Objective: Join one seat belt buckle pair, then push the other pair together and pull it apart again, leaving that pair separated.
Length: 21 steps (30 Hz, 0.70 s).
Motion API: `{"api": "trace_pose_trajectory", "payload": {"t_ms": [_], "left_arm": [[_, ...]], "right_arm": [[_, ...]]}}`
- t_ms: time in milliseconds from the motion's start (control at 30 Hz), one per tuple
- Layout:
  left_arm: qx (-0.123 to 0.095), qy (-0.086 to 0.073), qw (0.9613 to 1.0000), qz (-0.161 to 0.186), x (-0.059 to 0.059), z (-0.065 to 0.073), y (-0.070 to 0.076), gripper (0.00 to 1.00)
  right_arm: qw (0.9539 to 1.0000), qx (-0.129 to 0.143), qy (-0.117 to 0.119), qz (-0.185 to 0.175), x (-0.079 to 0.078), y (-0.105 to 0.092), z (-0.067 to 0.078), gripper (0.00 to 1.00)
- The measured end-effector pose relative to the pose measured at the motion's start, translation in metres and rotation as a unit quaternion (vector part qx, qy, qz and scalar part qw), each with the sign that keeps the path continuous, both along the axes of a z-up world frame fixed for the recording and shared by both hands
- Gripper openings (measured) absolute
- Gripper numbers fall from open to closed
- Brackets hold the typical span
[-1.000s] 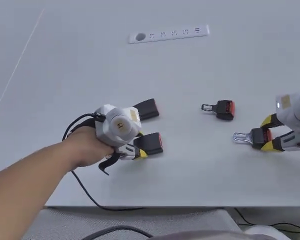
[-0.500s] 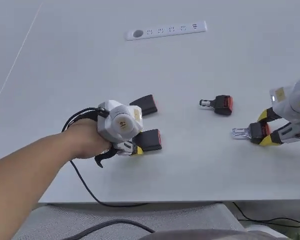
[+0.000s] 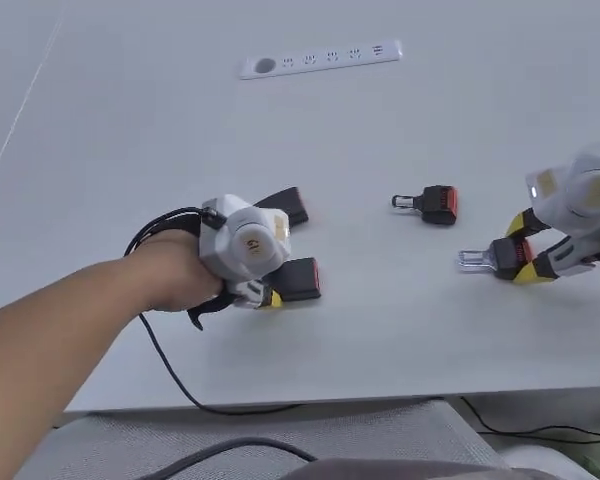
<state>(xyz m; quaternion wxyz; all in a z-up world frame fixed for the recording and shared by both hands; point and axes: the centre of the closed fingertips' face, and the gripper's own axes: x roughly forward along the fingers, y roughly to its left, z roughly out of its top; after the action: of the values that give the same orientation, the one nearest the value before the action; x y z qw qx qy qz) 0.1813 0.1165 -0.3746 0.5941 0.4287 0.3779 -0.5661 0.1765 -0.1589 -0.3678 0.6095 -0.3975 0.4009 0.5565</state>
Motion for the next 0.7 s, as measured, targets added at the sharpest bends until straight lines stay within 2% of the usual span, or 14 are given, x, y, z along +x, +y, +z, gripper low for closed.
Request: {"api": "trace_pose_trajectory", "payload": {"t_ms": [200,333,433,600,700], "left_arm": [[0.001,0.001,1.0,-0.004,0.0,0.001,-0.001,0.33],[0.001,0.002,1.0,-0.005,-0.001,0.001,-0.001,0.33],[0.01,0.002,0.9999,-0.008,-0.001,0.001,-0.001,0.33],[0.019,0.001,0.9997,-0.014,-0.001,0.001,-0.002,0.33],[0.02,0.0,0.9997,-0.014,-0.001,0.001,-0.001,0.33]], "right_arm": [[1.0,-0.004,0.008,-0.002,0.001,-0.001,-0.001,0.33],[1.0,-0.005,0.005,-0.004,0.001,-0.001,0.0,0.33],[0.9999,-0.009,-0.001,-0.006,0.0,0.0,0.0,0.33],[0.9999,0.001,-0.005,-0.013,-0.002,0.01,0.001,0.33],[0.9995,0.02,0.0,-0.022,-0.005,0.021,0.001,0.33]]}}
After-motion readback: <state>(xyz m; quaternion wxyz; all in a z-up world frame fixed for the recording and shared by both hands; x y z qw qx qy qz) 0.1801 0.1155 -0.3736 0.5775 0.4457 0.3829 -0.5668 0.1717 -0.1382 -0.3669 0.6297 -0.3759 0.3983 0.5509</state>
